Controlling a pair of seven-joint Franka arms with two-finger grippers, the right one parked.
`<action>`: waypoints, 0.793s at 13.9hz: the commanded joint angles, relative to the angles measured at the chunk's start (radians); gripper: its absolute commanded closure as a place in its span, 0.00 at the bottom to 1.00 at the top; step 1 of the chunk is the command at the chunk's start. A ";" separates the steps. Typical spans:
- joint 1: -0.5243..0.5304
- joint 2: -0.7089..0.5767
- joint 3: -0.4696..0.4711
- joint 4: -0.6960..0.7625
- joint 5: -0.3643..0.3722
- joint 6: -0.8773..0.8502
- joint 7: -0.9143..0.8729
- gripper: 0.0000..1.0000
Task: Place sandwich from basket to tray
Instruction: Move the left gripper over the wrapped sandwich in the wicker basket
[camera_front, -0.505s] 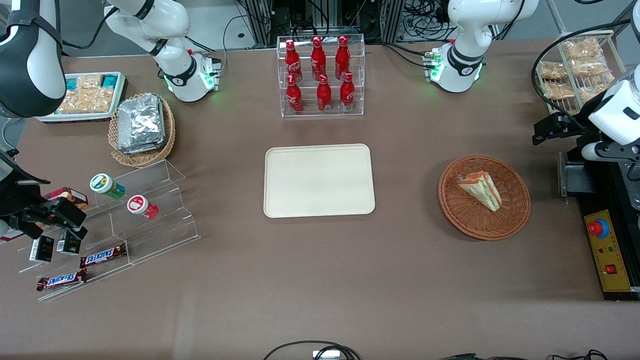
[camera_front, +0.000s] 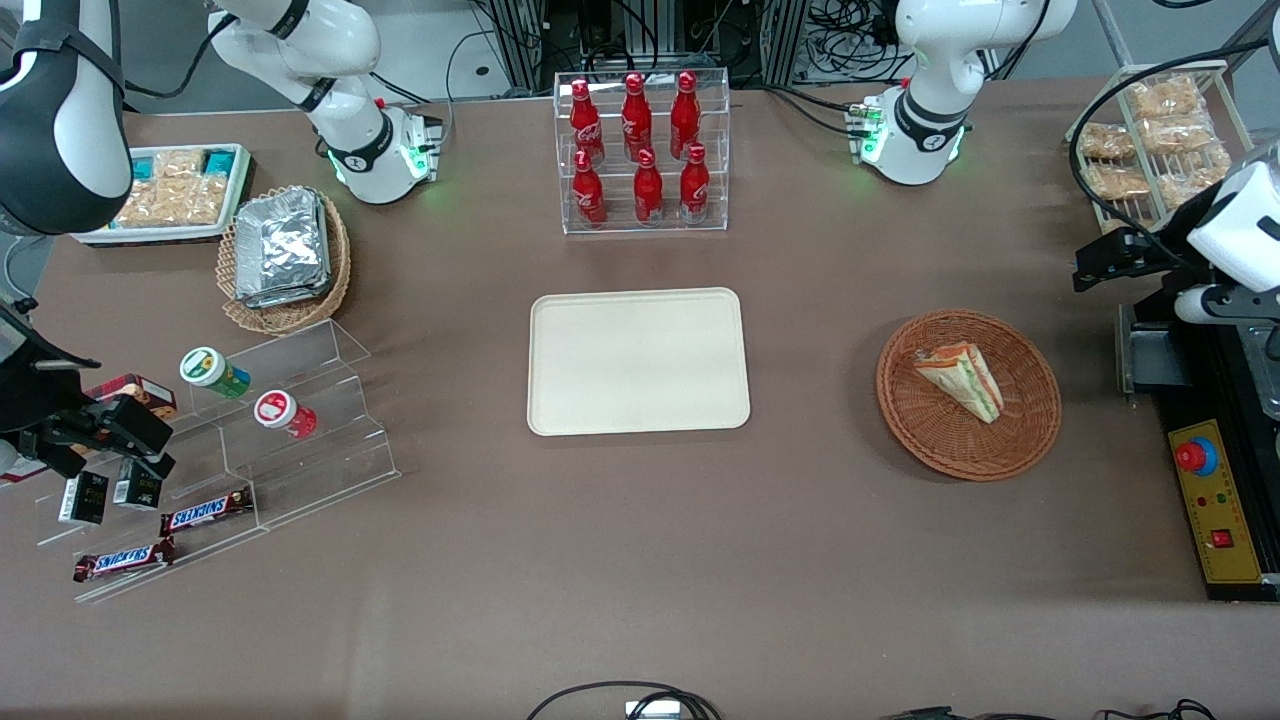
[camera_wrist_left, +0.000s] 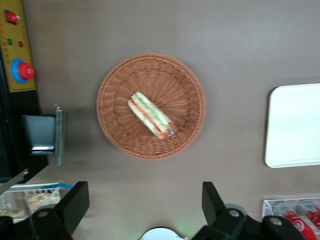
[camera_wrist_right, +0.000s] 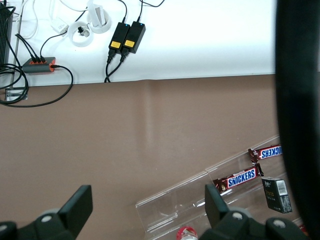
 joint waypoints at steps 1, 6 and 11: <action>0.005 0.002 -0.011 -0.051 0.045 0.017 -0.064 0.00; 0.002 -0.053 -0.014 -0.353 0.045 0.268 -0.295 0.00; -0.006 -0.053 -0.040 -0.577 0.045 0.550 -0.515 0.00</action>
